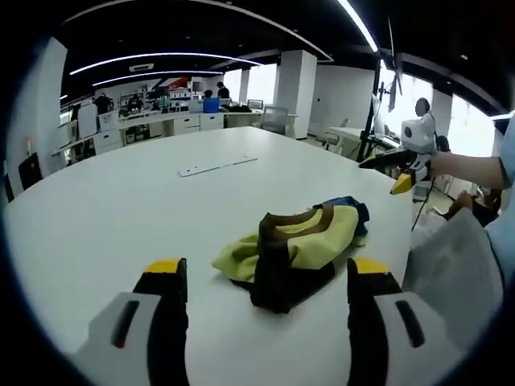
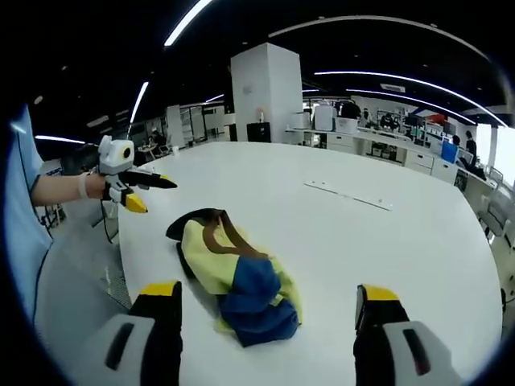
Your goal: Fold the garment on the visible template until the final outline fits inside the template.
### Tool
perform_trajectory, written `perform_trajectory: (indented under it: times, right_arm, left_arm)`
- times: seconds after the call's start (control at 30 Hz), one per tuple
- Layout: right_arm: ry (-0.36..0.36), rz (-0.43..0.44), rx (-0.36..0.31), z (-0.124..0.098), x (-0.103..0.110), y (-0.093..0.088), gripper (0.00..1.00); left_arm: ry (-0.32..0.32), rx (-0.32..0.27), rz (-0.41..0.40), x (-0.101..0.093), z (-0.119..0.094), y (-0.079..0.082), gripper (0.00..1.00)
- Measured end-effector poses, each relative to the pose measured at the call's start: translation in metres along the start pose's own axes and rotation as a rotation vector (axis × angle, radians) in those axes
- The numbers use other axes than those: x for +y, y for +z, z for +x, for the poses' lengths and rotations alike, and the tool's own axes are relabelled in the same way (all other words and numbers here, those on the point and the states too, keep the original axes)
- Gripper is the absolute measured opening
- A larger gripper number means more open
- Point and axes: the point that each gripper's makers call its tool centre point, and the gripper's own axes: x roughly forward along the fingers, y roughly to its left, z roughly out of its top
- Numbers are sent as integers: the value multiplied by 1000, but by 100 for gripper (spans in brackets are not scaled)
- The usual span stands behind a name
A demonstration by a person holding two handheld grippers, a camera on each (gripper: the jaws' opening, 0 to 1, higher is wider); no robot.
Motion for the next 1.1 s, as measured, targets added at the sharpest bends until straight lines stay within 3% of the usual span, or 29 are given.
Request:
perform_trajectory:
  times: [0.57,0.7,0.83,1.1]
  right_arm:
    - [32,41,52,15,0,-4,72]
    - [25,85,31,17,-6,0,63]
    - [23,124,5,21,-10,6,54]
    - [52,134,32,28,-5,3,49]
  left_arm:
    - [-8,28,-18,9,7,-16,72]
    - [-33,26,-34,6,10,-17,62]
    - [-41,24,-31,5,14,-17,59]
    - [-67,32,-35,1,23,-18,47]
